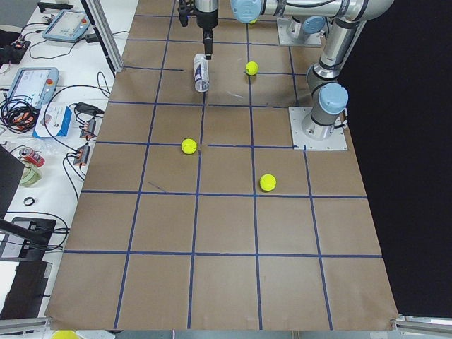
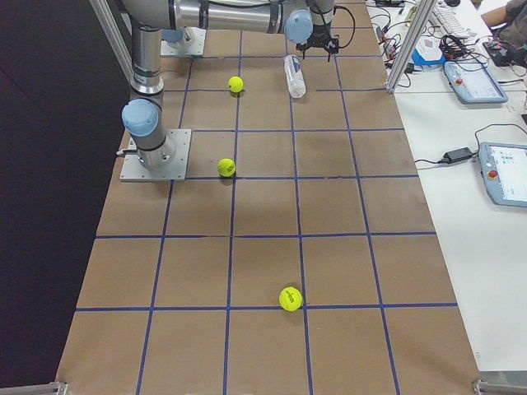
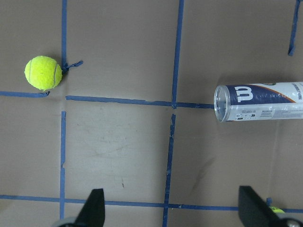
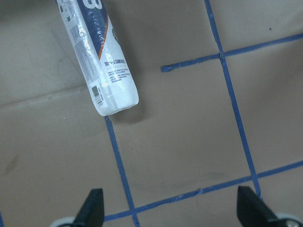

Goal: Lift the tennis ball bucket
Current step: 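Raise the right gripper away from the can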

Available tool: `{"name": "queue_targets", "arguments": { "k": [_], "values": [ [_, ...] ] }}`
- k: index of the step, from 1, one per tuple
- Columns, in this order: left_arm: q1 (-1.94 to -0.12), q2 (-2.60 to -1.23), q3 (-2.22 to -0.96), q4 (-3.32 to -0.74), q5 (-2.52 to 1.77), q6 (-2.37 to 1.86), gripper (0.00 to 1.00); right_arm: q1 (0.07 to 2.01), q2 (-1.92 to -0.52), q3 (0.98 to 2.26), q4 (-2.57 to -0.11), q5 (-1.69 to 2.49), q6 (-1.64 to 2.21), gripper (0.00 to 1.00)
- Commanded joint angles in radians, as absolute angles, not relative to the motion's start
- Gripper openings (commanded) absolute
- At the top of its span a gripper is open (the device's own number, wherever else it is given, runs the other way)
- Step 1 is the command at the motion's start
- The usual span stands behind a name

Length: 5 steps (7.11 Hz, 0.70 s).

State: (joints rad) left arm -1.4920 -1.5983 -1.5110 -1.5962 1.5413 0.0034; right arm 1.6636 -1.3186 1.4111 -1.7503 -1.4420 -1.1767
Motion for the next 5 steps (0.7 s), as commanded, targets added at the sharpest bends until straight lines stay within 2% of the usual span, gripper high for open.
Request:
{"name": "queue_targets", "arguments": {
  "k": [1, 5],
  "values": [
    [-1.493, -1.598, -1.514, -1.617, 1.52, 0.008, 1.0, 1.652, -1.467, 1.417, -1.573, -1.457, -0.94, 1.0],
    [-1.486, -1.6, -1.502, -1.631, 1.482, 0.024, 1.0, 1.592, -1.517, 1.419, -1.514, -1.459, -0.345, 1.0]
  ]
}}
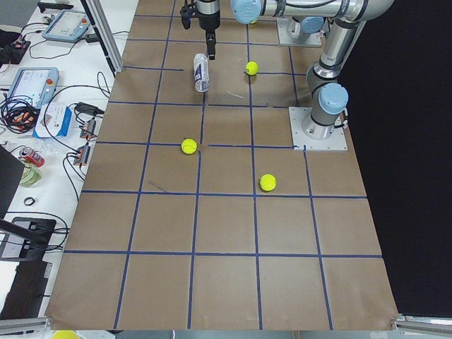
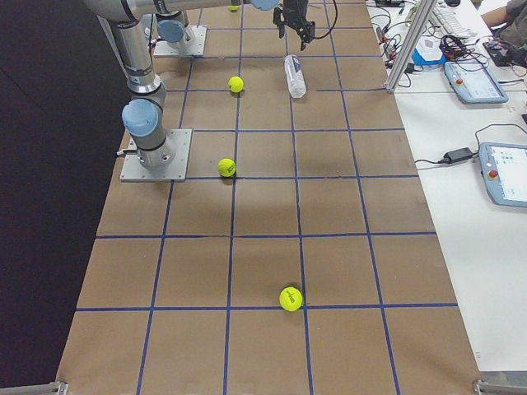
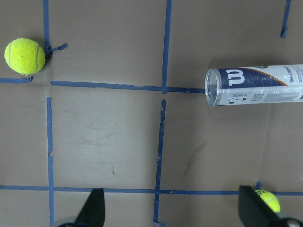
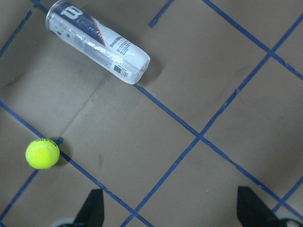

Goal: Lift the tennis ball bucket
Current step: 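Raise the right gripper away from the can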

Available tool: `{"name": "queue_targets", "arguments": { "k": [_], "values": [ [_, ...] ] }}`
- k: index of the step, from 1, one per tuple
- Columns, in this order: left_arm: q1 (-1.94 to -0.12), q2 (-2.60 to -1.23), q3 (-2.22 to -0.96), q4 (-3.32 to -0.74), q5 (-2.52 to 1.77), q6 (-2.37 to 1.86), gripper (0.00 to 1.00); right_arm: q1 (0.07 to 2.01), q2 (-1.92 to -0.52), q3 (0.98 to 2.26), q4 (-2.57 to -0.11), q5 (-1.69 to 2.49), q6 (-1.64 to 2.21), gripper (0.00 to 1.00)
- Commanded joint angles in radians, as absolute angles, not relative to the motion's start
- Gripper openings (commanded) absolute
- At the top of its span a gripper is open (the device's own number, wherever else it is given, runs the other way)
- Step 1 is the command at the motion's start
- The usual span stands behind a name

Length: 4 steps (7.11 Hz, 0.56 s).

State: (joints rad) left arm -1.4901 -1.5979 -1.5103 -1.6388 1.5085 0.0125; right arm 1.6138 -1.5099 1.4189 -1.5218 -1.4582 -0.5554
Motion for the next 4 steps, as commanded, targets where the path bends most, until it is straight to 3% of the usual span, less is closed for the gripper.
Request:
{"name": "queue_targets", "arguments": {
  "k": [1, 4],
  "values": [
    [-1.482, -1.594, -1.506, -1.632, 1.464, 0.026, 1.0, 1.588, -1.517, 1.423, -1.523, -1.457, -0.265, 1.0],
    [-1.47, -1.591, -1.511, -1.634, 1.453, 0.032, 0.96, 1.543, -1.517, 1.442, -1.522, -1.459, -0.22, 1.0]
  ]
}}
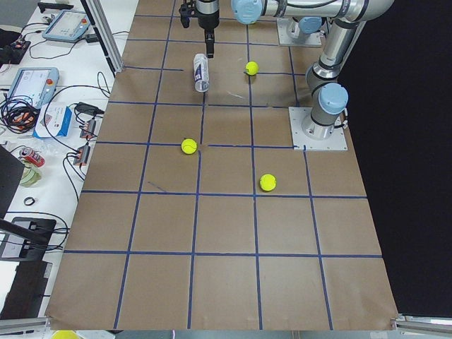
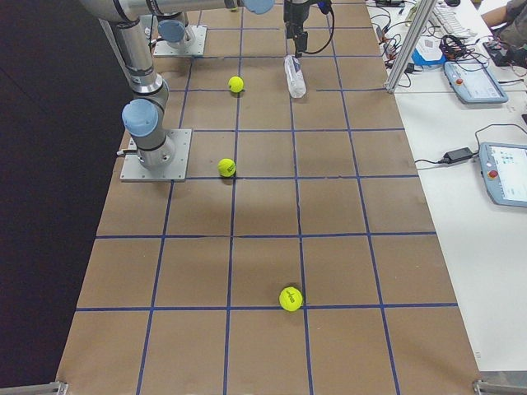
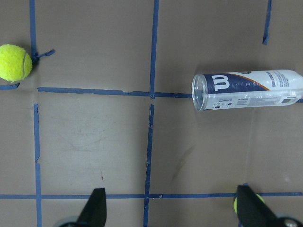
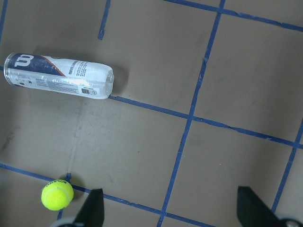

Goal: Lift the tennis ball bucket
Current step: 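Raise the right gripper away from the can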

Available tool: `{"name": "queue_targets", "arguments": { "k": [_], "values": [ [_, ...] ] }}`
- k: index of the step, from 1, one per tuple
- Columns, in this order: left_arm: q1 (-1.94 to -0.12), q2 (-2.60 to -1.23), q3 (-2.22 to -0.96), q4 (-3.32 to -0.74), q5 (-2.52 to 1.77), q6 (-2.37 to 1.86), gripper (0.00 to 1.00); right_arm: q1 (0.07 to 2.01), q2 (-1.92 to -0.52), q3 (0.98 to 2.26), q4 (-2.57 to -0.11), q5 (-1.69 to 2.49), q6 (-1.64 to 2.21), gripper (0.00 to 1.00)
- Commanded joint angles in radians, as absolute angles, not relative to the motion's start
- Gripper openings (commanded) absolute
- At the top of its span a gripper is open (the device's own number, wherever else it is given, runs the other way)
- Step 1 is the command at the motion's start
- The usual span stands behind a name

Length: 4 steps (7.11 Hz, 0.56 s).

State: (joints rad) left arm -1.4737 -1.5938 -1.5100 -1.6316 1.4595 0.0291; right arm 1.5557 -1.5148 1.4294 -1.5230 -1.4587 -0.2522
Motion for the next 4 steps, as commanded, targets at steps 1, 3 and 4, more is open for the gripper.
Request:
{"name": "queue_targets", "arguments": {
  "k": [1, 3, 4],
  "values": [
    [-1.468, -1.591, -1.514, -1.643, 1.4, 0.028, 0.96, 1.539, -1.519, 1.466, -1.523, -1.459, -0.213, 1.0],
    [-1.467, -1.618, -1.57, -1.629, 1.34, 0.029, 0.96, 1.539, -1.528, 1.462, -1.526, -1.485, -0.21, 1.0],
    [-1.466, -1.632, -1.629, -1.529, 1.263, 0.072, 0.97, 1.543, -1.557, 1.468, -1.525, -1.559, -0.213, 1.0]
  ]
}}
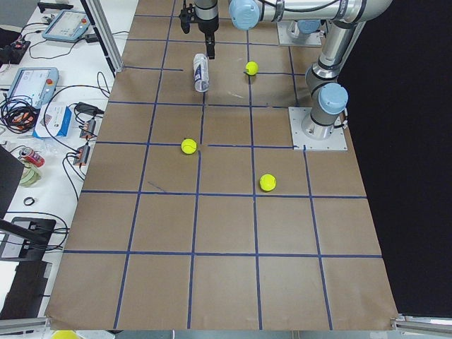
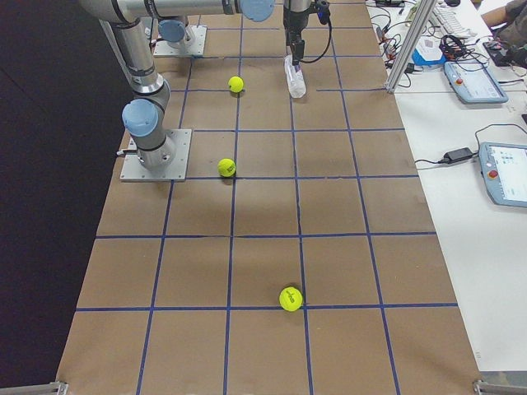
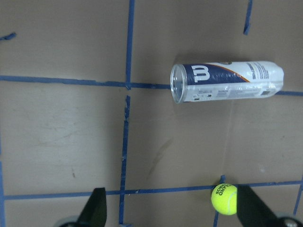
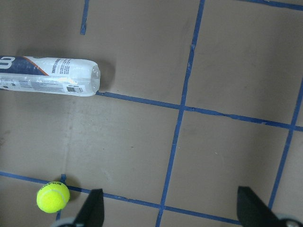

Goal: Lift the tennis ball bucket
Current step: 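Reach the left gripper toward the can's open end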

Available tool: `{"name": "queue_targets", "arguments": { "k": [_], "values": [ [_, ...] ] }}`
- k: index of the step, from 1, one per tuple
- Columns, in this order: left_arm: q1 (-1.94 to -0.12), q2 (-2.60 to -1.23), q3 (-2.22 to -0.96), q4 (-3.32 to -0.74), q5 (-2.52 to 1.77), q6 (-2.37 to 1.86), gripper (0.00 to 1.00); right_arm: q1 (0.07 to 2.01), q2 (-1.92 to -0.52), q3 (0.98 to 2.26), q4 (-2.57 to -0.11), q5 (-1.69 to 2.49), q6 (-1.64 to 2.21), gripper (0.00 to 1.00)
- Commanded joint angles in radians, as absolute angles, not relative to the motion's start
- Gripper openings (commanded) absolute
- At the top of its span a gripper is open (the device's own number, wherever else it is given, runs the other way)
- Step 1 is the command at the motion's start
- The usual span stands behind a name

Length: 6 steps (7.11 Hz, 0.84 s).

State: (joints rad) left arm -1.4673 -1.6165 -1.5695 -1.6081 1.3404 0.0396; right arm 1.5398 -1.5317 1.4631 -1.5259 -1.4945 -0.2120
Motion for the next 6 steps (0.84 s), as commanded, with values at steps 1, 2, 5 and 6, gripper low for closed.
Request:
{"name": "queue_targets", "arguments": {
  "k": [1, 2, 5, 6],
  "values": [
    [-1.463, -1.65, -1.694, -1.432, 1.258, 0.095, 0.97, 1.543, -1.563, 1.468, -1.522, -1.563, -0.206, 1.0],
    [-1.462, -1.687, -1.763, -1.323, 1.22, 0.088, 0.96, 1.545, -1.559, 1.47, -1.52, -1.56, -0.183, 1.0],
    [-1.463, -1.817, -1.923, -1.022, 1.057, 0.054, 0.96, 1.545, -1.559, 1.47, -1.506, -1.551, -0.115, 1.0],
    [-1.463, -1.879, -1.918, -0.938, 1.031, 0.055, 0.96, 1.545, -1.559, 1.468, -1.508, -1.549, -0.115, 1.0]
  ]
}}
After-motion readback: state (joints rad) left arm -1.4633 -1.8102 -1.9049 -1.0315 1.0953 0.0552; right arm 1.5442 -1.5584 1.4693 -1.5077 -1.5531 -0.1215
